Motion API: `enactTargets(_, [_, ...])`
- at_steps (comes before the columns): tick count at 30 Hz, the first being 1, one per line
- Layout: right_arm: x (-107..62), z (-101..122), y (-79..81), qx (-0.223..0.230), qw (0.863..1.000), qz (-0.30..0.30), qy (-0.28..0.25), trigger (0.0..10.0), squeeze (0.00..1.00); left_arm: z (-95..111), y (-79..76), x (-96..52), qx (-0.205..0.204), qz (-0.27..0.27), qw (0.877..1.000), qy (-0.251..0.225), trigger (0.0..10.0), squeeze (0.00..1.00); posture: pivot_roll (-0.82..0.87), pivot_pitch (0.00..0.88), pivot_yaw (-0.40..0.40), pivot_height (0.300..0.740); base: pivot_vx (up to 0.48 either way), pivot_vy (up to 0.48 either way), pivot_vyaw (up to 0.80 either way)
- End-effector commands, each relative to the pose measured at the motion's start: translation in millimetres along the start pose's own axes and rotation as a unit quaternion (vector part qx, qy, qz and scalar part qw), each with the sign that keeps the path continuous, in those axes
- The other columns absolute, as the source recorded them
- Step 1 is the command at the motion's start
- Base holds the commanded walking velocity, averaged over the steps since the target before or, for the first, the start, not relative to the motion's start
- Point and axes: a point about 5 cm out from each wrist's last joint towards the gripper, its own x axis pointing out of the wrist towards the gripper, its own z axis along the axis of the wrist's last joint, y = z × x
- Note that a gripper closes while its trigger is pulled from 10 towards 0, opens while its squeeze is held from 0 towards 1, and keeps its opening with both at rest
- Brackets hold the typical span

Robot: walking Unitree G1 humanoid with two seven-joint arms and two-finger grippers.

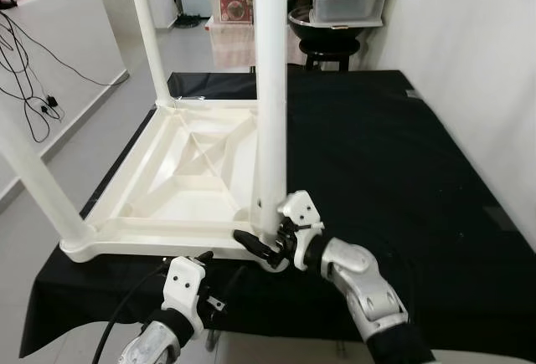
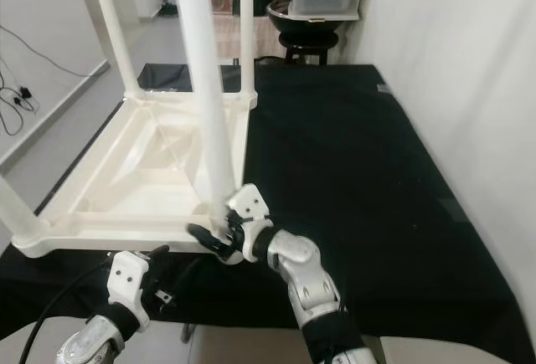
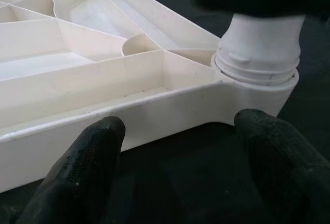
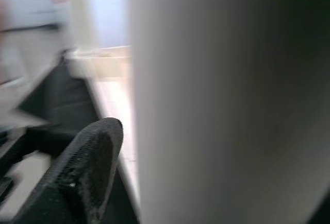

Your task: Building children table

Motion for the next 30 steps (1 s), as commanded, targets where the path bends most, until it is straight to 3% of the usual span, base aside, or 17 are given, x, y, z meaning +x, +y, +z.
enactTargets(1, [0.8, 6.6, -1.2, -0.001, 0.998, 0.062, -0.007, 10.0, 0.0, -6.1, 1.5, -2.0, -0.003, 0.006, 1.0, 0.016, 10.0, 0.0, 0.01, 0.0, -0.012, 0.74, 0.0, 0.0, 0.0])
enactTargets(6, [-8.2, 17.3, -26.2, -0.006, 0.994, 0.112, -0.001, 10.0, 0.0, -6.6, 1.5, -1.1, -0.002, 0.009, 1.0, 0.016, 10.0, 0.0, 0.02, 0.0, -0.018, 0.74, 0.0, 0.0, 0.0])
enactTargets(11, [-10.2, 20.8, -34.3, 0.001, 0.992, 0.123, -0.004, 10.0, 0.0, -6.9, 1.8, -0.9, -0.003, 0.009, 1.0, 0.017, 10.0, 0.0, 0.03, 0.0, -0.018, 0.74, 0.0, 0.0, 0.0])
enactTargets(13, [-11.5, 24.1, -40.8, 0.015, 0.991, 0.133, -0.011, 0.0, 0.0, -7.7, 2.1, -0.3, -0.004, 0.009, 1.0, 0.018, 10.0, 0.0, 0.03, 0.0, -0.018, 0.74, 0.0, 0.0, 0.0])
enactTargets(25, [-19.8, 18.8, -44.0, 0.028, 0.992, 0.123, -0.022, 0.0, 0.0, -8.3, 2.9, 0.9, -0.004, 0.009, 1.0, 0.018, 10.0, 0.0, 0.02, 0.0, -0.008, 0.74, 0.0, 0.0, 0.0])
enactTargets(27, [-30.4, 7.6, -43.7, 0.031, 0.998, 0.049, -0.017, 0.0, 0.0, -8.5, 3.4, 1.0, -0.006, 0.007, 1.0, 0.018, 10.0, 0.0, 0.0, 0.0, -0.006, 0.74, 0.0, 0.0, 0.0])
enactTargets(28, [-30.4, 7.6, -43.7, 0.031, 0.998, 0.049, -0.017, 0.0, 0.0, -8.5, 3.4, 1.0, -0.006, 0.007, 1.0, 0.018, 10.0, 0.0, 0.0, 0.0, -0.006, 0.74, 0.0, 0.0, 0.0])
enactTargets(29, [-31.0, -3.4, -38.5, 0.052, 0.998, -0.042, -0.011, 0.0, 0.0, -8.5, 4.2, 0.3, -0.006, 0.006, 1.0, 0.018, 10.0, 0.0, 0.0, 0.0, -0.006, 0.74, 0.0, 0.0, 0.0])
enactTargets(30, [-31.0, -3.4, -38.5, 0.052, 0.998, -0.042, -0.011, 0.0, 0.0, -8.5, 4.2, 0.3, -0.006, 0.006, 1.0, 0.018, 10.0, 0.0, 0.0, 0.0, -0.006, 0.74, 0.0, 0.0, 0.0])
